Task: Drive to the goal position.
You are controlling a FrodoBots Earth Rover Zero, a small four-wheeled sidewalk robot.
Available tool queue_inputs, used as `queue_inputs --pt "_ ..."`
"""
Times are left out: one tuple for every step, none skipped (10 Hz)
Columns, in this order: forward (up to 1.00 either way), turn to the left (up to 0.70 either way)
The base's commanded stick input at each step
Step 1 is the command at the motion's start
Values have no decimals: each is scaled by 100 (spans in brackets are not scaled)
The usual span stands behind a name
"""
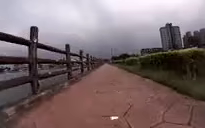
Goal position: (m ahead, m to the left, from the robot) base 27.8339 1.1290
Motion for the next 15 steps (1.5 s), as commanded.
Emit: queue_inputs --pt "100 0" --pt "100 0" --pt "100 0" --pt "100 0" --pt "100 0" --pt "100 0" --pt "100 0" --pt "100 0" --pt "100 0" --pt "100 0" --pt "100 0" --pt "100 0" --pt "100 0" --pt "100 0" --pt "100 0"
